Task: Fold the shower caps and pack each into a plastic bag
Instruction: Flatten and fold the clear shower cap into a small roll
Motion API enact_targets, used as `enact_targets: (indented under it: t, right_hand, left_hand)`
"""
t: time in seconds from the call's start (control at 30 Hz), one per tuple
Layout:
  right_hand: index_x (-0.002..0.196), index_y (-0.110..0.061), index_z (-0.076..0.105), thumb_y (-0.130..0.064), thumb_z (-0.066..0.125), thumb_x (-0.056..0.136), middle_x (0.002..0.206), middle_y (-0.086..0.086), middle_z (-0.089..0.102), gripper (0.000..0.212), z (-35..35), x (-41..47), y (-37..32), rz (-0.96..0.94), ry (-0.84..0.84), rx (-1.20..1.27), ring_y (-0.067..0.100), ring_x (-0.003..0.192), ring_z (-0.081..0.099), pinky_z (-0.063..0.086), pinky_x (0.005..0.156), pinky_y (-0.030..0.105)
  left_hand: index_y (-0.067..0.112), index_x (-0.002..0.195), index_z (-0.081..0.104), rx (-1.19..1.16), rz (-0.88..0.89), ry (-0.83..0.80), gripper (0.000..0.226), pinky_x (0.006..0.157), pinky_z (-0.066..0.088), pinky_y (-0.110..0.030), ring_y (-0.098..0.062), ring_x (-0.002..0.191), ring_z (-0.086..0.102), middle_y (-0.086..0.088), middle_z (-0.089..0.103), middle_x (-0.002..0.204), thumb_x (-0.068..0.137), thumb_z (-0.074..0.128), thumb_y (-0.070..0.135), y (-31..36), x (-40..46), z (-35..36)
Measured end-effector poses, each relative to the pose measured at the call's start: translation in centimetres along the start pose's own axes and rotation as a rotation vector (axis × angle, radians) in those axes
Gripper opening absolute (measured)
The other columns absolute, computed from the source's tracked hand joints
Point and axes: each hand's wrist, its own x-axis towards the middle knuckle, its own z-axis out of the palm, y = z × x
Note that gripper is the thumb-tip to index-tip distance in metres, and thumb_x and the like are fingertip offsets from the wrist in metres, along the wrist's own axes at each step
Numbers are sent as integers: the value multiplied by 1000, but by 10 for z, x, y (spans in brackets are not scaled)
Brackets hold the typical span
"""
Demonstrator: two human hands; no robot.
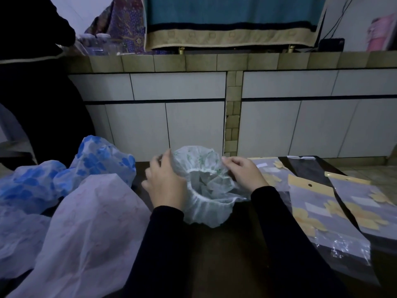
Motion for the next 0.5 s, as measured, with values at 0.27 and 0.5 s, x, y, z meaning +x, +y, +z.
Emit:
enact_targets:
  t: [0.27, 0.5]
  right_hand:
    - [82, -16, 68, -31, 68, 87, 70, -10, 65, 16, 9, -18, -24, -345, -2, -4, 2, 64, 58, 43, 62, 15]
    - [99, -22, 65, -16, 54, 95, 113, 5, 62, 13, 1, -6, -10, -153, -135, -111, 17, 106, 58, 47, 95, 33]
  left_hand:
    - [37, 140, 40, -115, 337, 10, 55, 103, 15, -38, -11, 131, 34, 12, 44, 142, 90, 39, 62, 20, -7, -12]
    - [25, 90, 66, -421, 251, -74, 8, 88, 42, -24, -8, 91, 60, 12, 64, 92, 87, 67, 32, 11, -6, -1]
